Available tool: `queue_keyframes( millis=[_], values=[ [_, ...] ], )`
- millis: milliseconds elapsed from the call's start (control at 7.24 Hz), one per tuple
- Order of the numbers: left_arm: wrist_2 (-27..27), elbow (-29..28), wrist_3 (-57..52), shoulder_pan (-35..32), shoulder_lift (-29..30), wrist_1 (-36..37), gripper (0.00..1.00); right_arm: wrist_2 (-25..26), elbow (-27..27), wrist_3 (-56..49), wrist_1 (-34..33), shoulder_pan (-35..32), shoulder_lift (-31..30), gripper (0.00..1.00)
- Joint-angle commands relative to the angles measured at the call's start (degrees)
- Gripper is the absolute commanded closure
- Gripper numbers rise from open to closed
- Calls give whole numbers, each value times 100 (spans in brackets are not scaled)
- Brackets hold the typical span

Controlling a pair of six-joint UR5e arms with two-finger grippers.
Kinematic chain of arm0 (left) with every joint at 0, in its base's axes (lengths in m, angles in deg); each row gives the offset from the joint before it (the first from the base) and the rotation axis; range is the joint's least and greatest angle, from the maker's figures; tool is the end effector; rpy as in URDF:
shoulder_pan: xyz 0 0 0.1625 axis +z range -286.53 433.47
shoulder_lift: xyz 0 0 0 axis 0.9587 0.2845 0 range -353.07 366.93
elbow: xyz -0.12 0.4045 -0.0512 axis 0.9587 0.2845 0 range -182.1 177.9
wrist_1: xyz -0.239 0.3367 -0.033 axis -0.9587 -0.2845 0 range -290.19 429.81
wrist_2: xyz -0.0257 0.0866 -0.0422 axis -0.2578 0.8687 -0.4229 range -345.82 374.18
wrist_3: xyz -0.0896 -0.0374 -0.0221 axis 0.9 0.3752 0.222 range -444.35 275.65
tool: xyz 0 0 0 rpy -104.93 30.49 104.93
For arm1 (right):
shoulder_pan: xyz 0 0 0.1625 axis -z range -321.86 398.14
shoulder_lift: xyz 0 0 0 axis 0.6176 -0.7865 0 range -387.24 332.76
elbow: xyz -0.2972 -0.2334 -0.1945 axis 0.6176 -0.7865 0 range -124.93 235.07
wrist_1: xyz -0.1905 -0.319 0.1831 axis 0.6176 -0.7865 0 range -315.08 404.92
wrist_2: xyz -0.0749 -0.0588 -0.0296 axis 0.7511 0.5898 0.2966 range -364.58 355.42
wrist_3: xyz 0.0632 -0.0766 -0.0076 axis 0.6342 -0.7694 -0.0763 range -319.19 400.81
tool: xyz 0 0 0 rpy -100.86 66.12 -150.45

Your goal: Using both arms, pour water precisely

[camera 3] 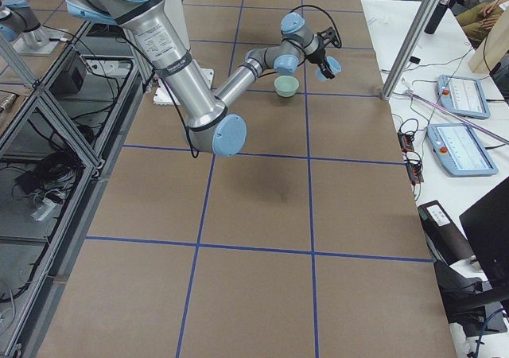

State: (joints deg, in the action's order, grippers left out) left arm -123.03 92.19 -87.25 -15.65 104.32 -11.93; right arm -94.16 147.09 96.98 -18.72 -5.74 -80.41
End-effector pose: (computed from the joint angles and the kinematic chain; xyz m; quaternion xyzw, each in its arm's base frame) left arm -0.0519 -0.5432 0.5662 0.0344 0.3997 0.0422 0.9150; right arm -0.4062 -0.5765 0.2079 0.3405 -0.4177 0.0758 0.8389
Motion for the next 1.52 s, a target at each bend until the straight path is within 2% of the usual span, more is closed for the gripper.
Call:
queue_keyframes(
  millis=[0, 138, 552, 1104, 1380],
  values=[
    [1, 133, 35, -9, -89, 0, 0, 789, 149, 743, 228, -121, -604, 100],
    [-8, 133, 35, -9, -89, 0, 0, 1411, 158, 1329, 238, -121, -755, 100],
    [-8, 160, 44, 0, -89, 0, 0, 2828, 376, 1501, 229, -121, -1965, 100],
    [-17, 168, 52, 0, -81, 0, 0, 3972, 132, 2793, 229, 19, -3117, 100],
    [-25, 168, 61, 9, -72, 9, 0, 4342, -218, 3100, 229, 413, -3261, 100]
  ],
)
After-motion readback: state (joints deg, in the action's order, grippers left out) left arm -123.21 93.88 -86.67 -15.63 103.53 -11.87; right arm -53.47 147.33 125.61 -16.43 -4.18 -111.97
